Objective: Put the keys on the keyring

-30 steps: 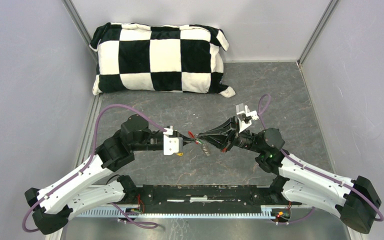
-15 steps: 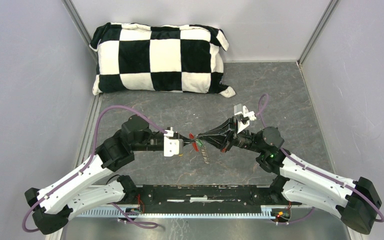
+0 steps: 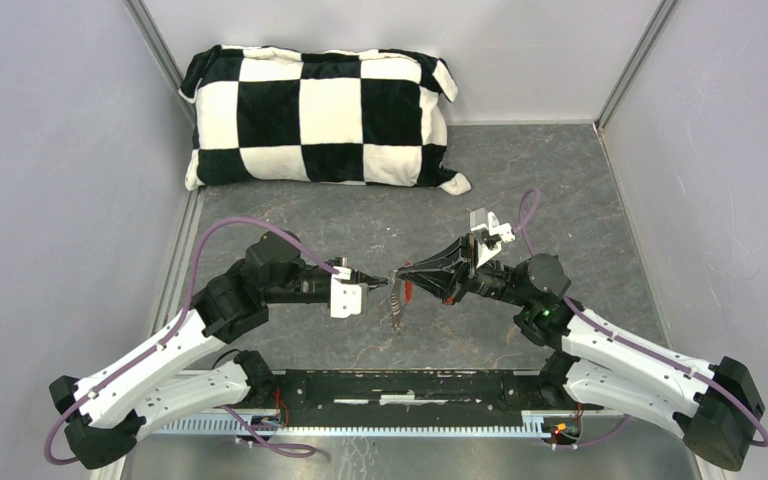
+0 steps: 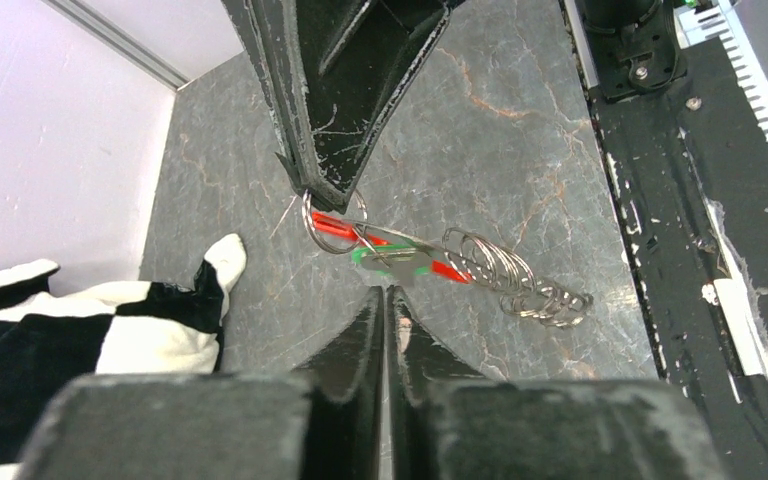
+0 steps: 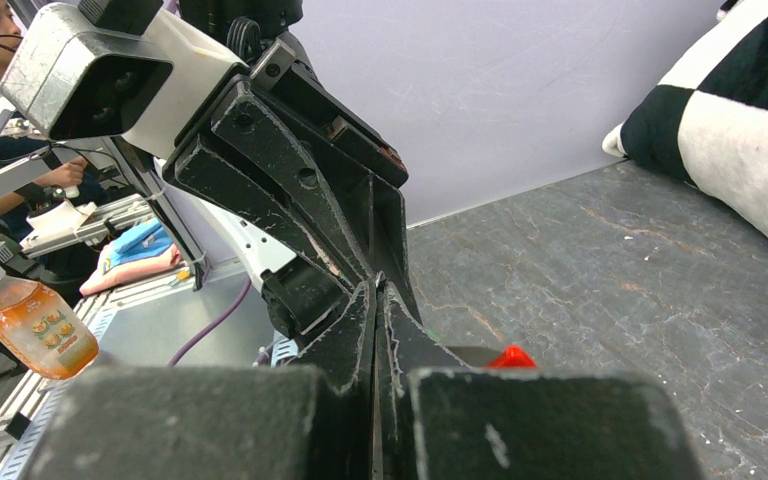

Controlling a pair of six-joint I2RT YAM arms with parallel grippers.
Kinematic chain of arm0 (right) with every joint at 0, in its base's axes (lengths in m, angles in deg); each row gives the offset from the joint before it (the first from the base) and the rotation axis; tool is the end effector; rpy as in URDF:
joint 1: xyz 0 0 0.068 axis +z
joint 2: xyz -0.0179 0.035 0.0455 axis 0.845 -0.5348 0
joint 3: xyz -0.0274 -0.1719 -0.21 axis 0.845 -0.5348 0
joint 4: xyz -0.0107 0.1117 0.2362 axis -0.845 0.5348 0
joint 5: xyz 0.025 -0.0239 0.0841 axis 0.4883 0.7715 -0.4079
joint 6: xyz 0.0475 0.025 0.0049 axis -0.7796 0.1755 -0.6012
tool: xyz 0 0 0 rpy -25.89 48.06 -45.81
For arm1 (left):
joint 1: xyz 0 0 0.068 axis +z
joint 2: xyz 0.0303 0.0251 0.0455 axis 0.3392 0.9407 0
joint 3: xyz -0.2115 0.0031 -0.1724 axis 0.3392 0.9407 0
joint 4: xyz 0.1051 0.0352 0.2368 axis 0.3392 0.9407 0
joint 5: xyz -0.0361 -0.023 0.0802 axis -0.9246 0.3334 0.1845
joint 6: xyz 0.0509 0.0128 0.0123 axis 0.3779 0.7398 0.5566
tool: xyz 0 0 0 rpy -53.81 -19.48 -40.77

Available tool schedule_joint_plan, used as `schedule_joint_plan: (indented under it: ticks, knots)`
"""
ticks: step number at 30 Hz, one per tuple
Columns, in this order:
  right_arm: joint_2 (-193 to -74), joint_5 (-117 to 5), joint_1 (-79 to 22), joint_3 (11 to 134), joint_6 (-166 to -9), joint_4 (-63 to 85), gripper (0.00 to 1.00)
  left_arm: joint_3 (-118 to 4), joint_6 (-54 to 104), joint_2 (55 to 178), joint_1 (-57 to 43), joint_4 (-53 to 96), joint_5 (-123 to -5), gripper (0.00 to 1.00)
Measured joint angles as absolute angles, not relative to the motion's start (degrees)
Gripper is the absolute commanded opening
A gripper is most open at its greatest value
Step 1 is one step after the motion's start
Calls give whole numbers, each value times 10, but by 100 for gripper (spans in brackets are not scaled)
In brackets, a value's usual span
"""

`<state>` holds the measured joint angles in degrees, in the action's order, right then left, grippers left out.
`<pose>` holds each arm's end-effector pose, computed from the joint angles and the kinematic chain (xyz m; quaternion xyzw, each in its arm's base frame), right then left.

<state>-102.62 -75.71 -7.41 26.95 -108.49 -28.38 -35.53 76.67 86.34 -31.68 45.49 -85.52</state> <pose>0.1161 0.1648 0.3218 -0.2959 0.5195 0.6027 0.5285 0.0943 -0.1472 0.3538 0.6642 0.4301 -0.2639 0.5516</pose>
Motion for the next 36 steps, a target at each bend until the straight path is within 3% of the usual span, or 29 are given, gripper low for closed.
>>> schedule_joint_plan:
  ticks: [4,6,8,11,20,27,30,33,34,36]
  knots:
    - [-1026,-757,-74,270,-1083,-282,0,-355,762,863,-317,455,-856,58]
    - [-1026,-756,-74,270,-1080,-277,0,-355,754,862,-317,455,-855,71]
    - [-1026,-753,-74,272,-1073,-266,0,-351,745,859,-317,455,-856,92]
    - [-1026,-741,-74,283,-1059,-240,1,-334,719,851,-317,455,-856,100]
    - [-1026,-700,-74,322,-1031,-203,0,-217,576,830,-317,410,-850,100]
    - [-1026,-690,-74,322,-1027,-191,1,-210,479,870,-317,319,-807,98]
    - [-1026,-690,-74,322,-1027,-191,0,-208,468,872,-317,282,-806,79]
    - [-1026,-688,-74,322,-1027,-191,0,-208,473,876,-317,262,-799,41]
    - [-1026,-688,-74,322,-1028,-191,0,-208,476,879,-317,259,-795,35]
    - [-1026,-687,-74,322,-1029,-192,0,-208,484,883,-317,257,-784,34]
